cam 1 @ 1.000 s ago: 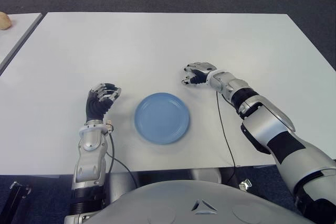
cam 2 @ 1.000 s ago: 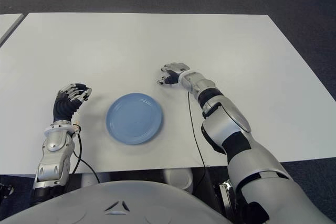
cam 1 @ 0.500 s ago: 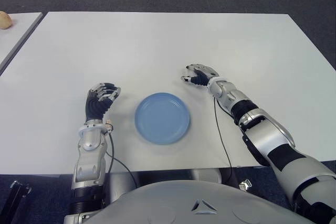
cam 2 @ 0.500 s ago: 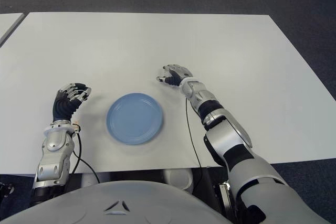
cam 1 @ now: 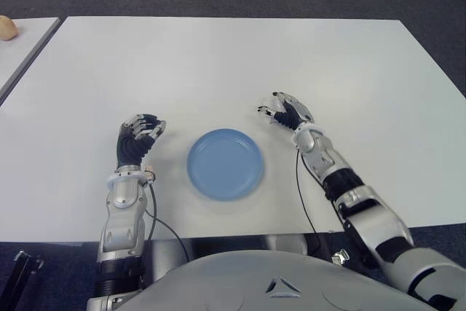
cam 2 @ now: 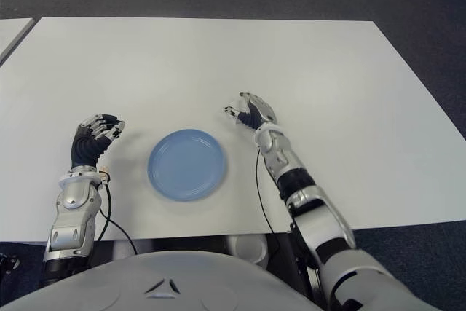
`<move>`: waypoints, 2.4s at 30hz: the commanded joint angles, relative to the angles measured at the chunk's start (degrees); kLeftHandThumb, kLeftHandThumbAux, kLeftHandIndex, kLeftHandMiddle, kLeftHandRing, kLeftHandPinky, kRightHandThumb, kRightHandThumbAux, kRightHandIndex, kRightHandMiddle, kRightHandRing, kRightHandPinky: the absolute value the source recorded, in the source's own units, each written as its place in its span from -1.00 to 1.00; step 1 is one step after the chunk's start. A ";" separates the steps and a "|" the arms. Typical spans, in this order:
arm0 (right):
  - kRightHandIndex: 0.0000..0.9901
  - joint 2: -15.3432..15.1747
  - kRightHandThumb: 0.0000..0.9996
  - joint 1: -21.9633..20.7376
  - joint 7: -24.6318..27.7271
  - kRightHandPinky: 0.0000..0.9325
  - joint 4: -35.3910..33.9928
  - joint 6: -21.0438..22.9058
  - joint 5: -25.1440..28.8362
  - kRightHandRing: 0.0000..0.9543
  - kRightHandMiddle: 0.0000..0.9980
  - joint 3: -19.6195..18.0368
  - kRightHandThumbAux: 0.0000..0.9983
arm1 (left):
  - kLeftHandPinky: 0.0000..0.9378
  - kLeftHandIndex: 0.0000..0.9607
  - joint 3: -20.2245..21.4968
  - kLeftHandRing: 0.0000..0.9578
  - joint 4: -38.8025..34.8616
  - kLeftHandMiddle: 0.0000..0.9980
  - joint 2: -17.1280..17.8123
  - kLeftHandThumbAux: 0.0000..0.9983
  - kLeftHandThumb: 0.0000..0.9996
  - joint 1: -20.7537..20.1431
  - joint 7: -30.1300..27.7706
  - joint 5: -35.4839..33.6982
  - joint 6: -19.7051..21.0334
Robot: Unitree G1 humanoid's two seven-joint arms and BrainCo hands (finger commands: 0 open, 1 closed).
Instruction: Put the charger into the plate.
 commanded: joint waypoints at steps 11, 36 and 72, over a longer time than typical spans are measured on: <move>-1.00 6.58 0.10 15.53 -5.10 -1.00 -17.03 12.99 2.50 -1.00 -1.00 -6.39 -0.50 | -0.06 -0.12 0.21 -0.05 1.19 -0.10 0.93 0.44 0.41 -0.89 -0.77 -0.07 0.76; -1.00 7.77 -0.12 30.51 1.64 -0.96 -51.78 29.29 -8.88 -1.00 -1.00 -0.88 -0.48 | -0.06 -0.12 -0.09 -0.06 0.97 -0.13 0.87 0.45 0.41 -1.25 -0.70 -0.25 1.86; -1.00 6.19 -0.07 13.98 2.31 -0.95 -27.78 22.36 -7.11 -1.00 -1.00 -5.97 -0.36 | -0.06 -0.12 -0.52 -0.08 1.15 -0.14 0.44 0.45 0.41 -1.09 0.23 0.07 1.00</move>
